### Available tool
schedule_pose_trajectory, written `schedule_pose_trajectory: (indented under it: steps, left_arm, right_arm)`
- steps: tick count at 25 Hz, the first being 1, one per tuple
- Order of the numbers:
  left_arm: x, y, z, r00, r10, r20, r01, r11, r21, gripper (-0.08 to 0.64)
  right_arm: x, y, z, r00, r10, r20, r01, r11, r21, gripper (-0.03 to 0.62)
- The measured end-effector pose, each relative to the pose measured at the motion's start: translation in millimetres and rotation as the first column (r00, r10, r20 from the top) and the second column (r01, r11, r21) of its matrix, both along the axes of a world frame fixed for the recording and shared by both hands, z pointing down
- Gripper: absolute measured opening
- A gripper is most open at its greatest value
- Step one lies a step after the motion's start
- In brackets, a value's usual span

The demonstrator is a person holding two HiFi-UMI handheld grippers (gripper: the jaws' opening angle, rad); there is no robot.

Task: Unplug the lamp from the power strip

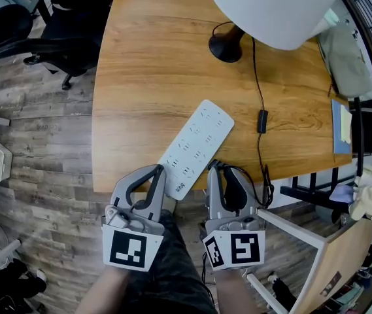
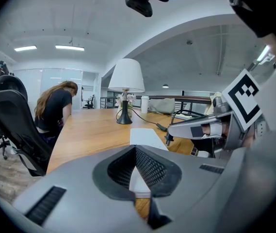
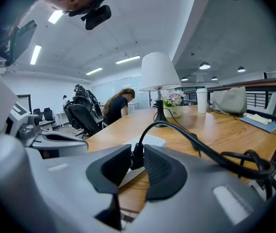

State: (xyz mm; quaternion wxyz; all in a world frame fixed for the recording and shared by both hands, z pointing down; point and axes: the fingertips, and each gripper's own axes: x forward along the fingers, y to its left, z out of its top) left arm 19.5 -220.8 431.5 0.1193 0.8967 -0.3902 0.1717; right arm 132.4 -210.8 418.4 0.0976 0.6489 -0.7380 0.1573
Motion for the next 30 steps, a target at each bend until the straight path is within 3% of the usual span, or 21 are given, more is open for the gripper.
schedule_pose_trajectory:
  steps: [7,13,16,24,26,28,30]
  left_arm:
    - [13,0,-5,0.999,0.032,-0.012,-0.032,0.999,0.004,-0.005]
    - [19,-1,-13,0.998,0.049,-0.03,-0.048,0.999,0.015,-0.005]
    - [19,1,-13,0.998,0.051,-0.032,-0.05,0.999,0.014,-0.005]
    - [17,0,-12,0.998,0.044,-0.048,-0.043,0.999,0.003,-0.005]
    - [17,0,-12,0.998,0.04,-0.056,-0.04,0.999,-0.004,-0.005]
    - [16,0,-12,0.997,0.036,-0.066,-0.037,0.999,-0.012,-0.005]
    - [16,-1,-13,0.997,0.032,-0.076,-0.033,0.999,-0.015,-0.005]
  right_arm:
    - [17,-2,25,0.997,0.057,0.049,-0.049,0.988,-0.148,0.094]
    - [21,-5,34,0.997,0.064,0.031,-0.053,0.963,-0.263,0.095]
    - [23,-5,33,0.998,0.059,0.029,-0.049,0.957,-0.287,0.138]
    - [17,-2,30,0.997,0.057,0.06,-0.038,0.961,-0.273,0.138]
    - [14,-1,26,0.997,0.044,0.057,-0.028,0.97,-0.243,0.107]
    - [11,0,20,0.997,0.035,0.065,-0.021,0.979,-0.203,0.021]
    - [5,-2,13,0.996,0.02,0.091,-0.006,0.988,-0.155,0.008]
